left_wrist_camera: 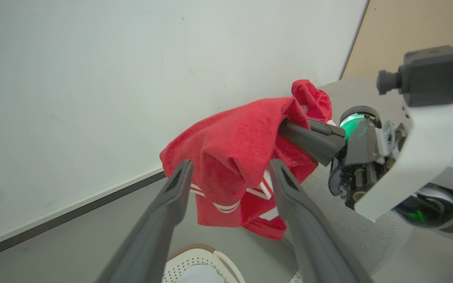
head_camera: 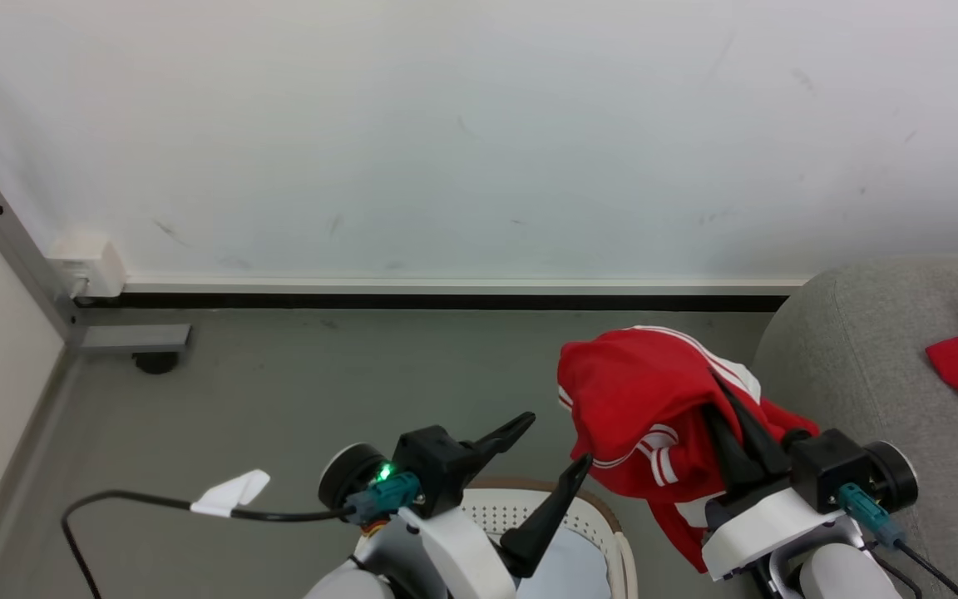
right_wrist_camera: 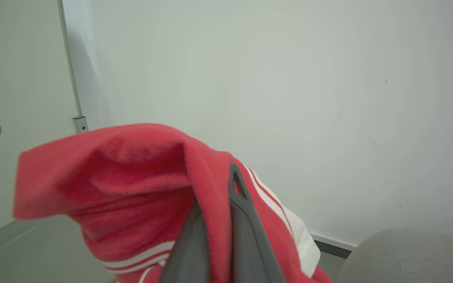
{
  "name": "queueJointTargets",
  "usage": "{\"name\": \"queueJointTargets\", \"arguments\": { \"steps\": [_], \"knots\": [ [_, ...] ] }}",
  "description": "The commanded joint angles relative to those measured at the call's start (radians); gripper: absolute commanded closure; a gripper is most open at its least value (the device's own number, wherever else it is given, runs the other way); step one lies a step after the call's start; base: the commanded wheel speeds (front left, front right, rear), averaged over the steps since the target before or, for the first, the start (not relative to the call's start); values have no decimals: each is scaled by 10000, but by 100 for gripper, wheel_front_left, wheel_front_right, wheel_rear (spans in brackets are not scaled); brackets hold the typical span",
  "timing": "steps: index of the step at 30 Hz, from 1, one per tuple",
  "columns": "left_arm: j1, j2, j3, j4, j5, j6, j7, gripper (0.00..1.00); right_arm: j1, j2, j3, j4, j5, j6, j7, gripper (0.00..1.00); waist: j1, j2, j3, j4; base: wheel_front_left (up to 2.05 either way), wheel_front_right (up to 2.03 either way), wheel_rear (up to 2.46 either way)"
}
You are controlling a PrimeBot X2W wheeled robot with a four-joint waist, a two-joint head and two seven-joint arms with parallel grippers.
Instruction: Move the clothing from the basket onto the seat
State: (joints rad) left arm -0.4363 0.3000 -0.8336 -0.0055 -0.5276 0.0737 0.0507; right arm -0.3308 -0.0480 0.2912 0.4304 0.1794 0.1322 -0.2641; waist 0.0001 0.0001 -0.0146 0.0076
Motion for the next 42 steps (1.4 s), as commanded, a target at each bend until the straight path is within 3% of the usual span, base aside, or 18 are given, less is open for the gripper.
{"name": "queueJointTargets", "arguments": {
  "steps": [1, 8, 20, 26, 35, 42],
  "knots": [
    [180, 64, -20, 26, -45, 14, -85, 0, 13, -36, -333, -31, -149, -29, -5, 100, -1, -1, 13, -37, 0, 0, 0],
    [326, 142, 9, 120, -92, 109, -188, 0, 156, -41, -901, -306, -463, -29, -4, 100, -1, -1, 40, -512, 0, 0, 0],
    [223, 131, 47, 71, -86, 214, -420, 0, 444, -31, -1432, -1150, -776, -29, -4, 100, -1, -1, 526, -2457, 0, 0, 0],
    [21, 132, -20, -40, 37, 148, -455, 0, 718, -30, -1827, -1738, -933, -28, -4, 100, -1, -1, 1056, -3106, 0, 0, 0],
    [-646, 248, -128, -429, 378, -111, -461, 0, 300, -31, -2466, -2375, -877, -28, -4, 100, -1, -1, 2547, -3197, 0, 0, 0],
    [-1500, 621, 8, -895, 717, -444, -473, 0, -1902, -204, -3499, -2868, -1878, -28, 299, 100, -1, -1, 4524, -2740, 0, 0, 0]
  ]
}}
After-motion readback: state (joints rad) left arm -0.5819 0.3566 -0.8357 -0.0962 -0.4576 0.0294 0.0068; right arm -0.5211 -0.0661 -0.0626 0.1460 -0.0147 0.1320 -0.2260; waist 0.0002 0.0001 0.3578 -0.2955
